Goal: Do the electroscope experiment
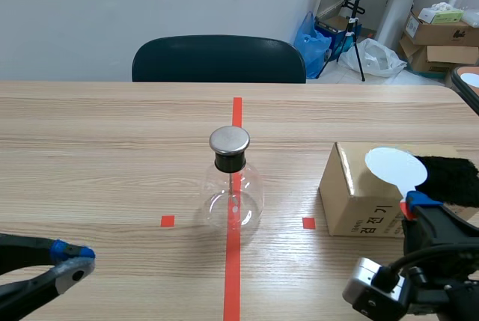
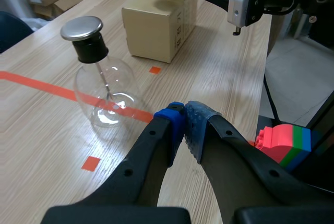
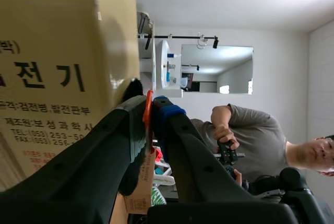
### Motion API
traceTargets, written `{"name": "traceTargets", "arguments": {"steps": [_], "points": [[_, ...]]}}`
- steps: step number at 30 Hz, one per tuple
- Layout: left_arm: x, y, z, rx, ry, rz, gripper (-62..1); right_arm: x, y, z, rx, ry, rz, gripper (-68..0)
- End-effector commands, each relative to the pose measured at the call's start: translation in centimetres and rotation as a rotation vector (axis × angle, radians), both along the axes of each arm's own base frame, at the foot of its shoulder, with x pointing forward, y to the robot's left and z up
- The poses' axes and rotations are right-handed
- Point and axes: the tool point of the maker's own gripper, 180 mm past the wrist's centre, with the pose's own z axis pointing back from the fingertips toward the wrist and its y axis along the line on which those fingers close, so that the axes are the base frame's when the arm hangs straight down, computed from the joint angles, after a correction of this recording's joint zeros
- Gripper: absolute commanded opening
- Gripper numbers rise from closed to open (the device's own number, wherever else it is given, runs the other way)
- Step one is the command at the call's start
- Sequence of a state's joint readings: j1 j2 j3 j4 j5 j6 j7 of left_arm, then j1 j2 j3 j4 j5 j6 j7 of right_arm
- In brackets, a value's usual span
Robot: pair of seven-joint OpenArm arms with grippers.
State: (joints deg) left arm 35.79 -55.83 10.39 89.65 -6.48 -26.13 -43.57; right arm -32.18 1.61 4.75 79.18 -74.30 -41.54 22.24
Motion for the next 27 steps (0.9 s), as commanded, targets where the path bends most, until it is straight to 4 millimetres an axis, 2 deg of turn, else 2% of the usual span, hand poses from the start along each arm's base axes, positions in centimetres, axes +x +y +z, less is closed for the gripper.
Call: {"name": "traceTargets", "arguments": {"steps": [1, 8, 10, 12, 15, 27], "points": [[-0.3, -0.2, 1.1, -0.035, -0.011, -0.008, -52.5, 0.7, -0.1, 1.7, -0.016, -0.084, 0.009, -66.0], [-1.9, 0.2, 3.1, -0.069, 0.034, -0.045, -32.2, 0.7, 0.5, 1.1, -0.014, -0.070, 0.045, -66.0], [-2.4, 0.1, 3.5, -0.072, 0.056, -0.072, -18.0, 0.6, 0.8, 0.9, -0.014, -0.065, 0.064, -66.0], [-2.8, 0.0, 4.0, -0.092, 0.072, -0.091, 0.9, 0.5, 1.0, 0.7, -0.013, -0.060, 0.078, -66.0], [-2.8, -0.1, 4.9, -0.137, 0.060, -0.095, 1.4, 0.4, 1.0, 0.5, -0.012, -0.053, 0.077, -66.0], [-2.7, -0.1, 5.7, -0.179, 0.046, -0.091, 1.4, 0.7, 0.4, -0.7, -0.019, -0.028, 0.068, -66.0]]}}
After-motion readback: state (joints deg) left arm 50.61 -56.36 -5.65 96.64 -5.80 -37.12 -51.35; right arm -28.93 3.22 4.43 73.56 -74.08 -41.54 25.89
